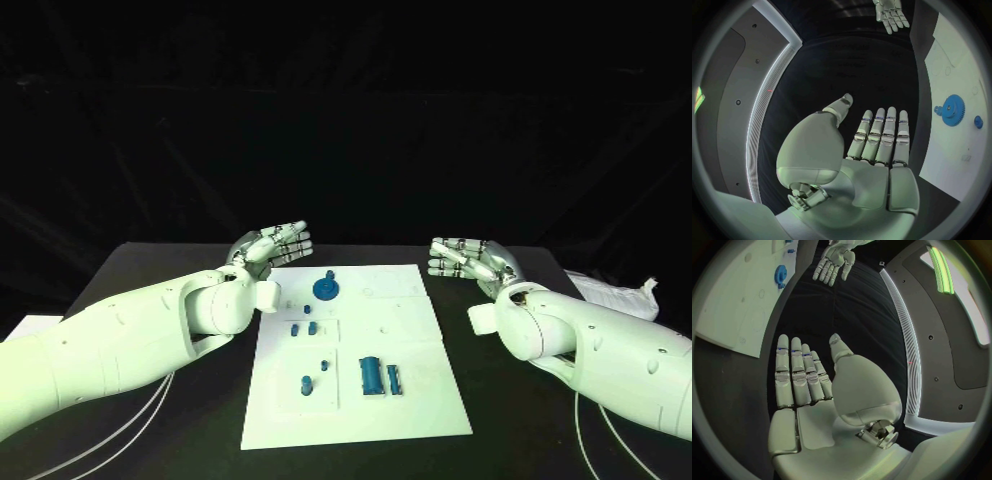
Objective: Assemble the parts on the task board
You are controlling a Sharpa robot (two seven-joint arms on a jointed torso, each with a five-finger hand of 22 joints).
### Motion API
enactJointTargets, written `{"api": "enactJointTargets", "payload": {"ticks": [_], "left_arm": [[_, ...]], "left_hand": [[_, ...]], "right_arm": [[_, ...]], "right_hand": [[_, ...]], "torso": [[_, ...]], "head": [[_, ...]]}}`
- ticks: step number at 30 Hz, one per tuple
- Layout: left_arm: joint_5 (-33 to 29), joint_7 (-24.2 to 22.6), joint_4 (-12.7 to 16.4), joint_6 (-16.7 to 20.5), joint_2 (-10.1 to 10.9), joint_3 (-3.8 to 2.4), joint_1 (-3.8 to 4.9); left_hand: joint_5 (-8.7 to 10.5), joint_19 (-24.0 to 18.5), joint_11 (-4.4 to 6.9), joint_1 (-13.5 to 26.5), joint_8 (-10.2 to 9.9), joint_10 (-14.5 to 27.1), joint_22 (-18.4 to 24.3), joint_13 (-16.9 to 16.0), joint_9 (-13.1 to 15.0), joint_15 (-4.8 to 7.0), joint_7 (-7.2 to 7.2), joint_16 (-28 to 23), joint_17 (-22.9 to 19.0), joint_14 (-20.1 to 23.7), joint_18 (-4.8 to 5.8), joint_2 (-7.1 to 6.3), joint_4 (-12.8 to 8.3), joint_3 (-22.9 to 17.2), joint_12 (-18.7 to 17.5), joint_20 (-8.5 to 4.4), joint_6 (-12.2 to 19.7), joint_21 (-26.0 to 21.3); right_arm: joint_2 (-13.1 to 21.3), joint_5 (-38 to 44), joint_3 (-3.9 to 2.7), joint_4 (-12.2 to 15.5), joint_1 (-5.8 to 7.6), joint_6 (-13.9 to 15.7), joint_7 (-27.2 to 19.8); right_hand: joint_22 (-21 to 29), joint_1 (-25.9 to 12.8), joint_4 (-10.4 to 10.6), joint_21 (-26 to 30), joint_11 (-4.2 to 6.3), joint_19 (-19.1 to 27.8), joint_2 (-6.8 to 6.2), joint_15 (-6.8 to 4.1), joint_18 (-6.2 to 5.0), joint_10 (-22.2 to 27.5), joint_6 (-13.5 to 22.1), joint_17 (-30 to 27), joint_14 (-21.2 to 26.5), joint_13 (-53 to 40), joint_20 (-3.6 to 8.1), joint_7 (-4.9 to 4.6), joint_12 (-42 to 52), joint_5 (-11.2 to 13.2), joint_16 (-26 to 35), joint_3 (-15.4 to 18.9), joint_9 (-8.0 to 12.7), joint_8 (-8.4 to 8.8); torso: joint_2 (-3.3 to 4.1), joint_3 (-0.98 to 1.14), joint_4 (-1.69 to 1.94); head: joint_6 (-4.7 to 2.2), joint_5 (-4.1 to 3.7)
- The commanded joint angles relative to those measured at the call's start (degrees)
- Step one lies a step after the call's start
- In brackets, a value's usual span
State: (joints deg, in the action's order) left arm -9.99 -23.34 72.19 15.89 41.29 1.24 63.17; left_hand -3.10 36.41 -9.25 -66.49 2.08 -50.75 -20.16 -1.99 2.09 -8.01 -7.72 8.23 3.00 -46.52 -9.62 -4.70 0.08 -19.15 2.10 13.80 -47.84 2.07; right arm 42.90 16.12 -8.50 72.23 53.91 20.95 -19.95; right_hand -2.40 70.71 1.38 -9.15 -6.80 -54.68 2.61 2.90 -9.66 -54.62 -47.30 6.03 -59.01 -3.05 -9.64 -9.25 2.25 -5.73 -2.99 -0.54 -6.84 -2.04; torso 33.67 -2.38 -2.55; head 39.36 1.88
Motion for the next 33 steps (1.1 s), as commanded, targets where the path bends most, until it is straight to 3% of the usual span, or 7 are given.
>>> {"api": "enactJointTargets", "payload": {"ticks": [1, 11, 12, 13, 18, 19, 33], "left_arm": [[0.77, -0.46, 1.13, 1.77, 0.18, -0.09, -0.19], [5.49, -3.53, 9.63, 15.30, 1.83, -0.68, -1.63], [6.34, -4.08, 11.17, 17.75, 2.13, -0.79, -1.89], [6.85, -4.41, 12.09, 19.21, 2.31, -0.85, -2.05], [8.98, -5.80, 15.95, 25.34, 3.05, -1.12, -2.71], [9.25, -5.97, 16.42, 26.10, 3.14, -1.15, -2.79], [9.99, -6.45, 17.76, 28.23, 3.40, -1.24, -3.01]], "left_hand": [[3.10, -11.66, 2.94, 21.31, -2.08, 16.26, 6.45, 1.99, -2.09, 2.57, 2.47, -2.62, -3.00, 14.90, 3.20, 4.70, -0.08, 6.12, -2.10, -4.43, 15.33, -2.07], [3.10, -20.14, 5.11, 36.75, -2.08, 28.05, 11.13, 1.99, -2.09, 8.01, 7.72, -8.23, -3.00, 25.70, 4.64, 4.70, -0.08, 10.58, -2.10, -7.65, 26.45, -2.07], [3.10, -21.01, 9.25, 38.34, -2.08, 29.26, 11.62, 1.99, -2.09, 8.01, 7.72, -8.23, -3.00, 26.84, 4.83, 4.70, -0.08, 11.02, -2.10, -7.96, 27.56, -2.07], [3.10, -21.60, 9.25, 39.44, -2.08, 30.08, 11.95, 1.99, -2.09, 8.01, 7.72, -8.23, -3.00, 27.60, 5.24, 4.70, -0.08, 11.35, -2.10, -8.21, 28.37, -2.07], [3.10, -24.49, 9.25, 44.70, -2.08, 34.13, 13.56, 1.99, -2.09, 8.01, 7.72, -8.23, -3.00, 31.30, 9.62, 4.70, -0.08, 12.87, -2.10, -9.30, 32.16, -2.07], [3.10, -25.00, 9.25, 45.66, -2.08, 34.86, 13.84, 1.99, -2.09, 8.01, 7.72, -8.23, -3.00, 31.95, 9.62, 4.70, -0.08, 13.14, -2.10, -9.49, 32.85, -2.07], [3.10, -29.83, 9.25, 54.51, -2.08, 41.62, 20.16, 1.99, -2.09, 8.01, 7.72, -8.23, -3.00, 38.17, 9.62, 4.70, -0.08, 19.15, -2.10, -13.80, 39.21, -2.07]], "right_arm": [[0.04, -1.20, 0.50, 1.37, 0.43, 1.90, -0.78], [1.11, -10.33, 5.39, 11.38, 3.99, 14.91, -6.33], [1.27, -11.68, 6.12, 12.85, 4.52, 16.84, -7.15], [1.36, -12.47, 6.54, 13.72, 4.83, 17.96, -7.63], [1.71, -15.45, 8.14, 16.99, 5.99, 22.21, -9.44], [1.74, -15.74, 8.29, 17.31, 6.10, 22.62, -9.61], [1.79, -16.12, 8.50, 17.73, 6.25, 23.17, -9.85]], "right_hand": [[2.40, -22.52, -1.38, 2.89, 2.16, 17.42, -2.61, -2.90, 3.21, 17.40, 15.07, -1.92, 18.80, 3.05, 3.07, 2.95, -2.25, 5.73, 2.99, 0.54, 2.20, 2.04], [2.40, -38.94, -1.38, 5.03, 6.80, 30.14, -2.61, -2.90, 4.74, 30.09, 26.08, -6.03, 32.53, 3.05, 5.30, 5.11, -2.25, 5.73, 2.99, 0.54, 6.84, 2.04], [2.40, -40.61, -1.38, 9.15, 6.80, 31.43, -2.61, -2.90, 4.74, 31.38, 27.21, -6.03, 33.93, 3.05, 5.53, 9.25, -2.25, 5.73, 2.99, 0.54, 6.84, 2.04], [2.40, -41.79, -1.38, 9.15, 6.80, 32.35, -2.61, -2.90, 5.14, 32.30, 27.98, -6.03, 34.91, 3.05, 9.64, 9.25, -2.25, 5.73, 2.99, 0.54, 6.84, 2.04], [2.40, -47.41, -1.38, 9.15, 6.80, 36.70, -2.61, -2.90, 5.49, 36.66, 31.73, -6.03, 39.59, 3.05, 9.64, 9.25, -2.25, 5.73, 2.99, 0.54, 6.84, 2.04], [2.40, -48.08, -1.38, 9.15, 6.80, 37.22, -2.61, -2.90, 9.66, 37.19, 32.20, -6.03, 40.16, 3.05, 9.64, 9.25, -2.25, 5.73, 2.99, 0.54, 6.84, 2.04], [2.40, -57.85, -1.38, 9.15, 6.80, 44.78, -2.61, -2.90, 9.66, 44.72, 38.74, -6.03, 48.32, 3.05, 9.64, 9.25, -2.25, 5.73, 2.99, 0.54, 6.84, 2.04]], "torso": [[-0.44, 0.43, 0.48], [-2.40, 2.30, 2.46], [-2.47, 2.37, 2.54], [-2.49, 2.38, 2.55], [-2.49, 2.38, 2.55], [-2.49, 2.38, 2.55], [-2.49, 2.38, 2.55]], "head": [[-0.85, -0.38], [-4.81, -1.82], [-4.96, -1.87], [-4.99, -1.88], [-4.99, -1.88], [-4.99, -1.88], [-4.99, -1.88]]}}
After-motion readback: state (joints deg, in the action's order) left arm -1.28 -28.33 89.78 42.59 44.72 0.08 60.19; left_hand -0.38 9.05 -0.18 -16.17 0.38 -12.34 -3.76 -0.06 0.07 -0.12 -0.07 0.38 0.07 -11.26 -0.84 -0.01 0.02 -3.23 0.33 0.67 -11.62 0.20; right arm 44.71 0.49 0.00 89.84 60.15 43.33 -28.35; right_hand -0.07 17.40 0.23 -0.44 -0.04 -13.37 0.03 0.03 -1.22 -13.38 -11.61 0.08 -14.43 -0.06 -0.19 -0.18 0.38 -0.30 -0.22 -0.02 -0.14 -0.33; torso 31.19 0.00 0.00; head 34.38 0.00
